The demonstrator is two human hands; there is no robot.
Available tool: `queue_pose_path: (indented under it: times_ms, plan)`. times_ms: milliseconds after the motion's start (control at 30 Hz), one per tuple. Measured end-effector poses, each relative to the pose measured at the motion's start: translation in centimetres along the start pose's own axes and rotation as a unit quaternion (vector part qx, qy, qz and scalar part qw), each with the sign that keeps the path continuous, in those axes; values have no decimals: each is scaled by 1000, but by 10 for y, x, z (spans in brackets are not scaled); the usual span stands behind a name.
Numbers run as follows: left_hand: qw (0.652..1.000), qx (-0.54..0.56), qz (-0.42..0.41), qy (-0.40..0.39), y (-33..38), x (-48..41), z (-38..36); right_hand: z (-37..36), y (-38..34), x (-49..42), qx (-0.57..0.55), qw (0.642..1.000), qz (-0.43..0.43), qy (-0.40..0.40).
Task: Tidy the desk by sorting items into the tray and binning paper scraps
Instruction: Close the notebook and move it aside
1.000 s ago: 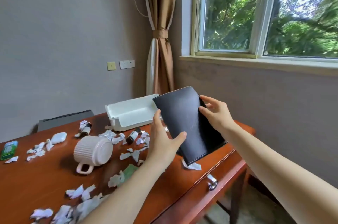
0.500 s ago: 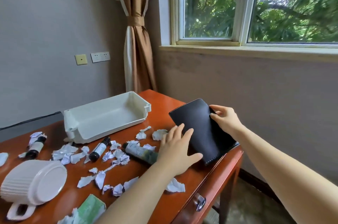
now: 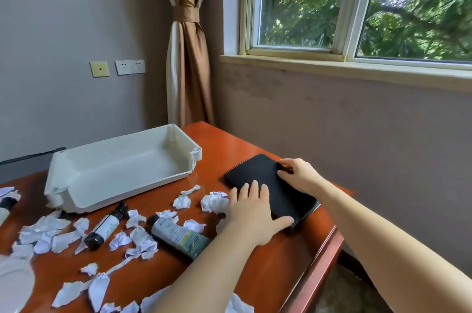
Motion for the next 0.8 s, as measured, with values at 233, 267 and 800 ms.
queue_pose_path:
  times_ms: [233, 267, 800]
  plan:
    - [1000, -9, 24, 4, -7, -21, 3, -3, -1, 33, 167, 985, 27, -19]
    - [1000, -13, 27, 2, -7, -23, 3, -6, 0, 38, 167, 985, 25, -32]
    - [999, 8, 51, -13, -41, -76, 8, -43, -8, -22, 135, 987, 9, -89]
Point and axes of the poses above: each hand's wrist, its own x-axis away from the middle knuckle, its own z-axis out of the back of the hand, y = z × x, the point moved 5 cm from there along -x, towards the middle knuckle, and after that the axes turned 9 degrees about z, right-handed, at the moved point
